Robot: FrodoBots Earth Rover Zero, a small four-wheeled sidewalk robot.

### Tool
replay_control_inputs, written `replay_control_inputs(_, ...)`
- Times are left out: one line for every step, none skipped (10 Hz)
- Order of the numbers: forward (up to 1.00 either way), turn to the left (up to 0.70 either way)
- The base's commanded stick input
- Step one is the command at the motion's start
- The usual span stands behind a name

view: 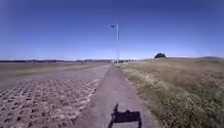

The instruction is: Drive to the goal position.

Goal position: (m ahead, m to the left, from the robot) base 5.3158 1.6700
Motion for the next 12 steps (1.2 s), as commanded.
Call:
replay_control_inputs(0.70, 0.00)
replay_control_inputs(0.70, 0.00)
replay_control_inputs(0.70, 0.00)
replay_control_inputs(0.70, 0.00)
replay_control_inputs(0.70, 0.00)
replay_control_inputs(0.70, 0.00)
replay_control_inputs(0.70, 0.00)
replay_control_inputs(0.70, 0.00)
replay_control_inputs(0.70, 0.00)
replay_control_inputs(0.70, 0.00)
replay_control_inputs(0.70, 0.00)
replay_control_inputs(0.70, 0.00)
